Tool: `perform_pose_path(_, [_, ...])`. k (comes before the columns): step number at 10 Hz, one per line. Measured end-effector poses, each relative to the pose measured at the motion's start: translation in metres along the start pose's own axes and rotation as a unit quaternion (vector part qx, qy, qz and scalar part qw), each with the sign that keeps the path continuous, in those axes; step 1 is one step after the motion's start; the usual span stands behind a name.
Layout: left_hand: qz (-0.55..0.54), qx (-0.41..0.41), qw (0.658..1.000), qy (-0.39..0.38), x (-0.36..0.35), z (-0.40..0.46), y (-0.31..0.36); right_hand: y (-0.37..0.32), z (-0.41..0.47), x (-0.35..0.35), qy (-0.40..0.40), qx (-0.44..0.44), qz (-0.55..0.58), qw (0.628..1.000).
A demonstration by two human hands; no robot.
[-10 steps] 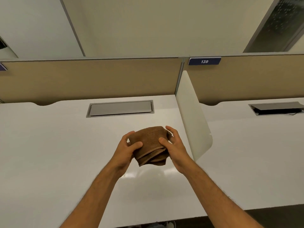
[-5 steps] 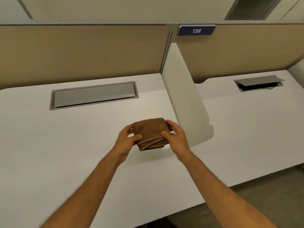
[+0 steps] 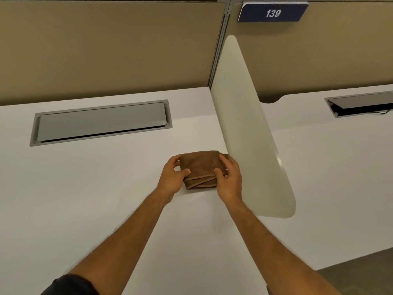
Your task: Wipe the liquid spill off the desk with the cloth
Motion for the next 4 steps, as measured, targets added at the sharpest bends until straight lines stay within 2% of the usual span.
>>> perform_pose_path(1, [0.092,-0.03,0.995,0.017,-0.009,0.012,-0.019,0.026,0.006,-0.018,-0.067,0.05,-0.123,0.989])
perform_pose_path(2, [0.129,-0.03,0.991,0.026,-0.01,0.013,-0.028,0.041,0.01,-0.023,-0.116,0.071,-0.201,0.97])
perform_pose_path(3, [0.156,-0.016,0.987,0.038,-0.005,0.009,-0.032,0.047,0.014,-0.021,-0.114,0.077,-0.262,0.955])
perform_pose_path(4, [0.171,-0.017,0.984,0.047,0.001,-0.004,-0.029,0.042,0.009,-0.013,-0.102,0.075,-0.24,0.962])
Point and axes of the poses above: each hand's wrist, its own z-axis towards the middle knuckle, its own x-axis out of the back of the hand, y = z × x, the point moved 2 cm from there along z, towards the middle knuckle, and after that the axes turned 5 degrees about -z, right-handed, at the moved point
